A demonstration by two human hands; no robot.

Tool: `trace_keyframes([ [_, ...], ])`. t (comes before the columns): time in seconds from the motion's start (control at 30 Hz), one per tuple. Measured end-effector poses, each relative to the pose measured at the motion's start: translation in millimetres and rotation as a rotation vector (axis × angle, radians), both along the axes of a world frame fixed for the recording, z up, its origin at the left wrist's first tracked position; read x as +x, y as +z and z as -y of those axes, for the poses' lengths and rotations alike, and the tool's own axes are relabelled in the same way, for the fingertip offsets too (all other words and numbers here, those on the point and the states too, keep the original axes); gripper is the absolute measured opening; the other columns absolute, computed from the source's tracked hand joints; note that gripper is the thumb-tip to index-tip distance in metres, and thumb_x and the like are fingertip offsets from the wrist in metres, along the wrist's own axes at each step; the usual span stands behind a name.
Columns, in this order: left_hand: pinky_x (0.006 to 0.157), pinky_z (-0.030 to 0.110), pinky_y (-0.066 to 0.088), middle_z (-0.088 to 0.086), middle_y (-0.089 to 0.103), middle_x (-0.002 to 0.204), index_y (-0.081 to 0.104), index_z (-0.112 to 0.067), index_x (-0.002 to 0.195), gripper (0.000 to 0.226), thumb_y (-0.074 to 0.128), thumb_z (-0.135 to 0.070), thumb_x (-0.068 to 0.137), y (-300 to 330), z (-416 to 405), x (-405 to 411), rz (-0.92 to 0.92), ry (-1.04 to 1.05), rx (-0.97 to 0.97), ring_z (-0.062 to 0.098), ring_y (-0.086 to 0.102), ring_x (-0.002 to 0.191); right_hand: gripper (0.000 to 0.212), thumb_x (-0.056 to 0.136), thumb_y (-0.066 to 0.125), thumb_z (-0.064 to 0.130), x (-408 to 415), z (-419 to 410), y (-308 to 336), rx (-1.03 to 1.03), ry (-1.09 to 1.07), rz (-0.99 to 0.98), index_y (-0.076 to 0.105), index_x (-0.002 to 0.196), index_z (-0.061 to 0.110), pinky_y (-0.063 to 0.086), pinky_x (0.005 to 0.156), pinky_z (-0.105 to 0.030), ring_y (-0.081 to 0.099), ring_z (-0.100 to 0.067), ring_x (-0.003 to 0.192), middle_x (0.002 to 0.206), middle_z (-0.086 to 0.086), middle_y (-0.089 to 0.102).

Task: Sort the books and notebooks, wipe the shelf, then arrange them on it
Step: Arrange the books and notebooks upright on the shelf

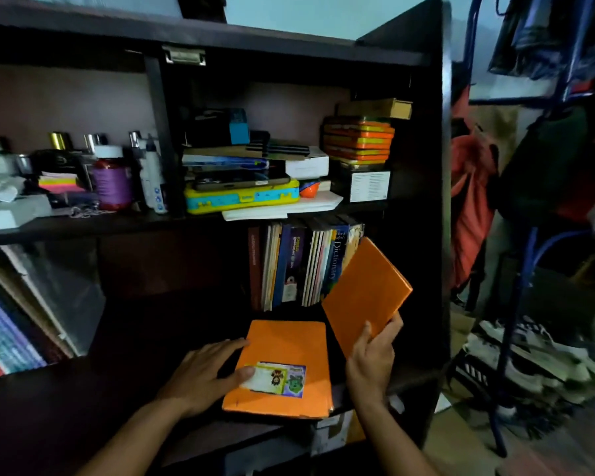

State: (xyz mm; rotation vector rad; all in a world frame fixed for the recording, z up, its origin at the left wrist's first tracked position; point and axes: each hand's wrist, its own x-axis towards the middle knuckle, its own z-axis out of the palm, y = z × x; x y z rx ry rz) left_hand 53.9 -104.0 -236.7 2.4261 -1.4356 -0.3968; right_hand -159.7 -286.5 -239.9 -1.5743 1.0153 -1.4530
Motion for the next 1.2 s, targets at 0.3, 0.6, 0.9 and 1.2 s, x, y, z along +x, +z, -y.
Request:
trace_keyframes([
  [0.3,0.107,0.036,0.018,-0.016,0.034,0.147,0.026,-0.048,0.154,0.122,-0.015,-0.102,0.053,-8.7,33.6,2.5,0.219,0.013,-0.107,0.011,0.031,0.136,0.052,0.106,0.046,0.018,7.9,18.3,-2.4,-0.002,0.080,-0.209,0.025,0.152,0.028,0.047,0.069,-0.015,0.062,0.000,0.081,0.106,0.009,0.063],
  [0.6,0.114,0.038,0.021,-0.014,0.033,0.148,0.028,-0.046,0.155,0.130,-0.015,-0.104,0.046,-10.3,34.7,3.1,0.156,0.009,-0.134,0.012,0.031,0.136,0.051,0.101,0.055,0.034,19.1,53.8,24.9,-0.133,0.202,-0.325,0.032,0.146,0.041,0.058,0.081,-0.034,0.067,-0.011,0.095,0.116,0.007,0.064],
  [0.9,0.118,0.052,0.027,-0.013,0.017,0.163,0.014,-0.055,0.155,0.100,0.025,-0.101,0.066,-17.1,36.4,17.0,-0.111,0.104,-0.349,0.019,0.034,0.145,0.054,0.103,0.052,0.013,33.7,63.9,21.8,-0.198,0.226,-0.268,0.033,0.153,0.020,0.045,0.064,0.001,0.058,-0.004,0.098,0.124,0.007,0.052],
  [1.2,0.122,0.060,0.014,-0.011,-0.004,0.170,-0.017,-0.060,0.150,0.085,0.041,-0.077,0.090,-17.7,46.6,21.5,-0.100,0.171,-0.397,0.023,0.012,0.156,0.054,0.103,0.054,0.020,35.6,67.3,1.9,-0.268,0.236,-0.315,0.034,0.153,0.024,0.048,0.068,-0.002,0.061,0.003,0.096,0.125,0.011,0.055],
])
